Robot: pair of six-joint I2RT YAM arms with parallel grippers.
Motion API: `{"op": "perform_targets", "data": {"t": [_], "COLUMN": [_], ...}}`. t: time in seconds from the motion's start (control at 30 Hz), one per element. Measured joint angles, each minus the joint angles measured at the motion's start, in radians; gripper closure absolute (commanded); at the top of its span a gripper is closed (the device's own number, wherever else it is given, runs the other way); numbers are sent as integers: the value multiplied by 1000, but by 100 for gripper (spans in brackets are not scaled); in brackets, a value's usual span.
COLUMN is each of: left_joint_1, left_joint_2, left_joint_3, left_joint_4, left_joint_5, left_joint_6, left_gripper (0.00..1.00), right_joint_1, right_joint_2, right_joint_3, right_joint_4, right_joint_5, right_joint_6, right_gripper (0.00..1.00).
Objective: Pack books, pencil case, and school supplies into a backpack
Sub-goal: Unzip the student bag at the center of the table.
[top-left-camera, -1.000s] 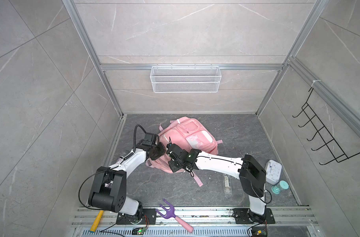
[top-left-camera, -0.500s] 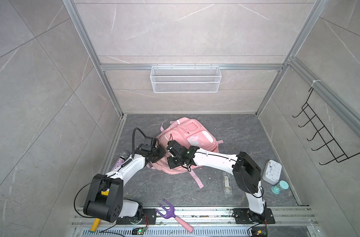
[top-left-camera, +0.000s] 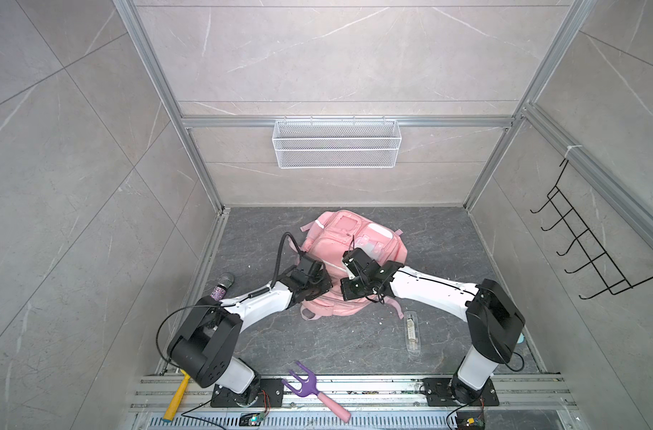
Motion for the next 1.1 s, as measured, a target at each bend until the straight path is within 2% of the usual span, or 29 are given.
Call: {"op": "perform_targets", "data": {"t": [0.1,0.27,0.37,0.5,0.7,0.83,1.1], "left_joint_1": [-61,-86,-83,-35,162,240,253], "left_joint_2": [66,89,77,24,20,132,395], "left_joint_3": [59,125,181,238,336,458,628], "left_joint_4": [11,-65,-162,-247,-284,-306,-314], "left_joint_5": [-8,14,16,21,41,69,236], "left_joint_6": [-11,37,110,195,290,349,463], "left_gripper": [99,67,59,57,57,57,51], "right_joint_1": [-36,-51,-55,-55,-55,-55,-55], "right_joint_2": [-50,-112,-134,-147,-148,-148,-156], "right_joint_3": [-57,-117,-145,-164,-172,-172,-172], "right_joint_4": [-14,-23,-20,-14,-4,-4,-4], "right_joint_5": [17,46,60,58,48,41,31], "right_joint_6": [-8,-14,-14,-14,-14,-14,-10], "right_gripper": [93,93,93,93,93,93,93]}}
